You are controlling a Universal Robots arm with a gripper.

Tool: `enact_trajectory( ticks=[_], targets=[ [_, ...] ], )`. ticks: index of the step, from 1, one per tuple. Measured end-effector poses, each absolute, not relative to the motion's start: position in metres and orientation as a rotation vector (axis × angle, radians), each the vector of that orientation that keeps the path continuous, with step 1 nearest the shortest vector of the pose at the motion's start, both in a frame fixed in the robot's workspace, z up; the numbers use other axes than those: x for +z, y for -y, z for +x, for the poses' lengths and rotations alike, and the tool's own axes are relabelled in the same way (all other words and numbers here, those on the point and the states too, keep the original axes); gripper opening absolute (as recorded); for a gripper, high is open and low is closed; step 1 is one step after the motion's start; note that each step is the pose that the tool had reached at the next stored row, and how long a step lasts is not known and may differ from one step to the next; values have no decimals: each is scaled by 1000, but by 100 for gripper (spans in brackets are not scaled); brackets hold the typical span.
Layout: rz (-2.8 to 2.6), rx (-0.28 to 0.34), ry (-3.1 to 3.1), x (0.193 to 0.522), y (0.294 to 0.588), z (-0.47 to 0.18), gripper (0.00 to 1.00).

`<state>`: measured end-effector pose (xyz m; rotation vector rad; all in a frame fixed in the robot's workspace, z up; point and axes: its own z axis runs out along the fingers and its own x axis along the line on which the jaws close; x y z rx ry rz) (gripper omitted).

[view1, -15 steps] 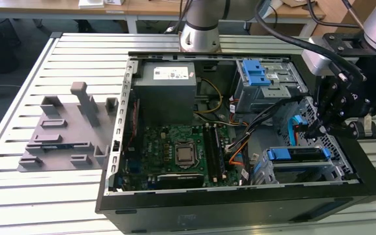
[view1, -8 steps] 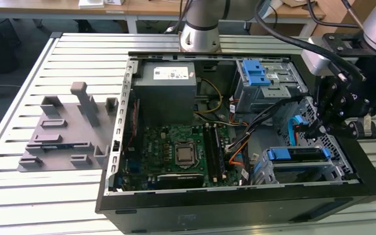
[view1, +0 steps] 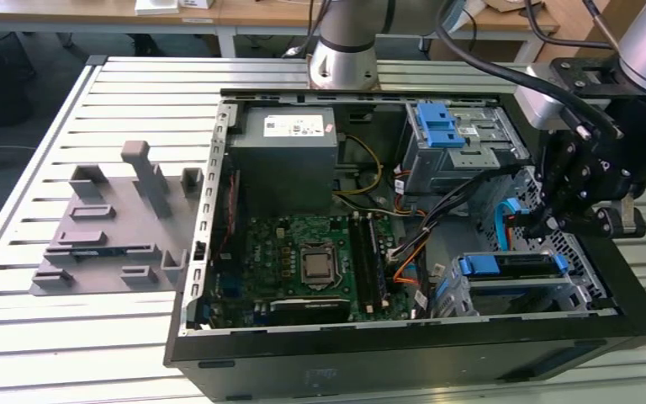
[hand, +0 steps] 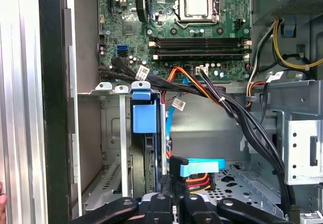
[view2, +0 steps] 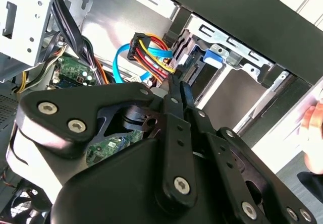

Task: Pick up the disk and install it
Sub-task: 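Insert the first disk wire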

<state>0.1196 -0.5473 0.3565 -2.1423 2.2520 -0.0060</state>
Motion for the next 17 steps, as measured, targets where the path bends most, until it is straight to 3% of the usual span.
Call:
enact_trajectory(
  ticks=[2,3,17],
  targets=[
    [-2142,-6,-2252,356,547,120,18],
    [-2142,-6,-2252,356,547,120,25],
    [-2142,-6,-2252,349,546,120,24]
  ],
)
